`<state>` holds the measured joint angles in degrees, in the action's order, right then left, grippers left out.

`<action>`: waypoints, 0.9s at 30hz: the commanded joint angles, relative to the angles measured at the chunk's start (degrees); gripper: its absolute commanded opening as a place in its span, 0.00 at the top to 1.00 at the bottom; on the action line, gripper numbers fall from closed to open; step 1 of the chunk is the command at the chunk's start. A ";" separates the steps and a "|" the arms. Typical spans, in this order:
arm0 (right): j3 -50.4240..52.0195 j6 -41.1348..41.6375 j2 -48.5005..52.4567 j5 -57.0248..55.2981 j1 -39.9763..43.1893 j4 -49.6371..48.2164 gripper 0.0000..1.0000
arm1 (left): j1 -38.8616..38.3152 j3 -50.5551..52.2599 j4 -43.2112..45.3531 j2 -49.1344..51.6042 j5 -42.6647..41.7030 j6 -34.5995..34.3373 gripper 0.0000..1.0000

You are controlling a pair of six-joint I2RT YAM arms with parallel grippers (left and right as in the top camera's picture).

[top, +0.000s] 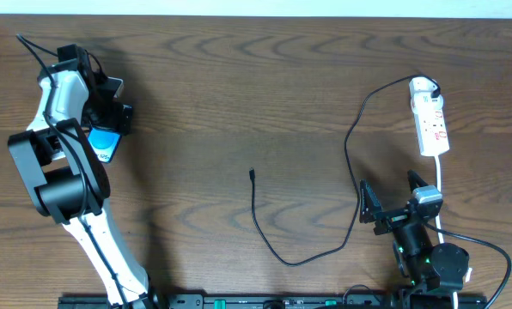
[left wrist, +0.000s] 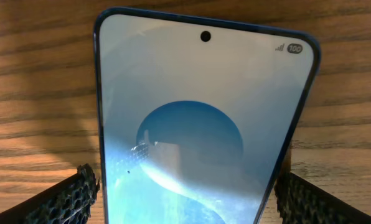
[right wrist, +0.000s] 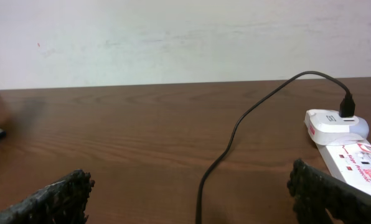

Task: Plug charger to phone and switch on socket
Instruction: 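Lift the phone upright with the left gripper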

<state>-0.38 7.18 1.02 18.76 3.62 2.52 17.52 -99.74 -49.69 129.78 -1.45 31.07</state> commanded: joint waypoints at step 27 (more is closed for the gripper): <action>0.07 0.48 -0.09 0.68 -0.31 0.28 0.01 | 0.79 1.92 -2.54 8.00 1.29 -2.29 0.16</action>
<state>-0.38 7.18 1.02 18.76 3.62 2.52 18.31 -100.92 -52.10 131.11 -4.12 29.87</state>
